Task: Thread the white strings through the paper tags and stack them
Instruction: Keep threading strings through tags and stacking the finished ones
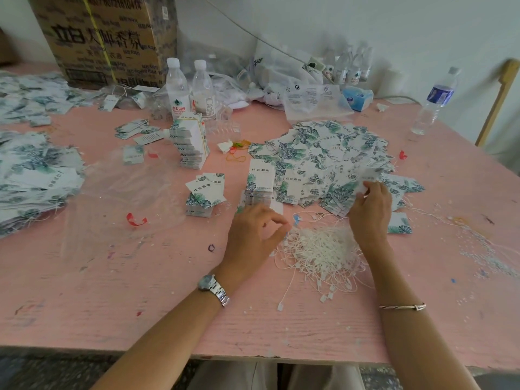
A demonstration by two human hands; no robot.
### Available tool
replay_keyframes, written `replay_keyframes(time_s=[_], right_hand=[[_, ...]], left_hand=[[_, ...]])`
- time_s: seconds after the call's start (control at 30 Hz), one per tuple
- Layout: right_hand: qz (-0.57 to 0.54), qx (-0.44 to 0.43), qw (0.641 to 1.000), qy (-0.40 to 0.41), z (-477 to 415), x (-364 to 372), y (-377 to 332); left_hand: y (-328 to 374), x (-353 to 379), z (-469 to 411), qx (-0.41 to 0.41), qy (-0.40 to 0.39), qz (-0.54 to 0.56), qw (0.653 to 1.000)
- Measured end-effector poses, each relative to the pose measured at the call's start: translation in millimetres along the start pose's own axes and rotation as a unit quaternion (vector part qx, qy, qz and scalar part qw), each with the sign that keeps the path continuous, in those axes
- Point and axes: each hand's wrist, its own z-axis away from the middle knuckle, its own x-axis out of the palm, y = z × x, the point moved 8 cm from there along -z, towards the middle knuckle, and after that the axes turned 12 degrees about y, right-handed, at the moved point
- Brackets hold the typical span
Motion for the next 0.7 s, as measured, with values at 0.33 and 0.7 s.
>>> replay_keyframes(time_s=[0.33,0.7], right_hand=[[0.122,0.017,0.989,-0.081,8.8,11.1,12.4],[-0.079,-0.149,0.982,-0.08,28.4,10.1,-45.6]], left_hand=[[17.2,14.3,4.3,0.106,-0.084,-0.093,0.986],[21.1,5.8,1.1,0.104,-0.011,-0.071,0.992]])
